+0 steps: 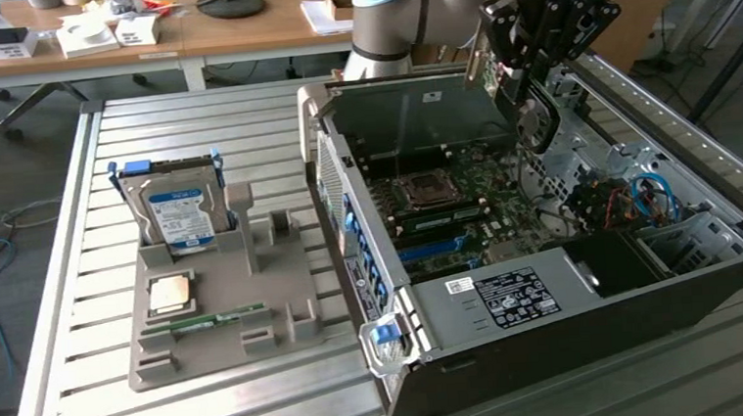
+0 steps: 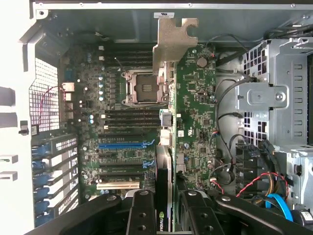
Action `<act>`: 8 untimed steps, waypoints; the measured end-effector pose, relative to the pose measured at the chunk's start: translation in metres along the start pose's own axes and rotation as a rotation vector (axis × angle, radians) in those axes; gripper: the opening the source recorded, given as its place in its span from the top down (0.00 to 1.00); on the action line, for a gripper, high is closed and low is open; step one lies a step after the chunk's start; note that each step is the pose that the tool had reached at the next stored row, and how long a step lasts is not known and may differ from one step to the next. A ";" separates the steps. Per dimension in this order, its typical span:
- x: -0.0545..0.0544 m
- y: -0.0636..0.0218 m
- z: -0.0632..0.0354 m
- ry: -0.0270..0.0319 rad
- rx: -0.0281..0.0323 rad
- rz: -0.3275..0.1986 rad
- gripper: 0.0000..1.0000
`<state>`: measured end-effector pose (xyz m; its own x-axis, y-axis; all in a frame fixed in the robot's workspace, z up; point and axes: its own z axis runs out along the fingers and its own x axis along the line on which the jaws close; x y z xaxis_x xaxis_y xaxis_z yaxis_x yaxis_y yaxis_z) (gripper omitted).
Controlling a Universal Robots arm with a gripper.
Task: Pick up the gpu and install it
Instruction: 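Insert the gpu into the slot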
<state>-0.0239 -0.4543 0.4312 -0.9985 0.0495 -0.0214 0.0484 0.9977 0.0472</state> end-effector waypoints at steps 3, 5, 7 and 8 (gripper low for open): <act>0.000 0.0000 0.0000 0.0000 0.0000 0.000 0.74; 0.000 0.0000 0.0000 0.0000 0.0000 -0.002 0.74; 0.000 0.0000 0.0000 0.0005 0.0000 -0.012 0.74; 0.000 0.0000 0.0000 0.0009 0.0001 -0.021 0.74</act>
<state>-0.0239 -0.4543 0.4312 -0.9994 0.0288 -0.0215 0.0278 0.9985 0.0466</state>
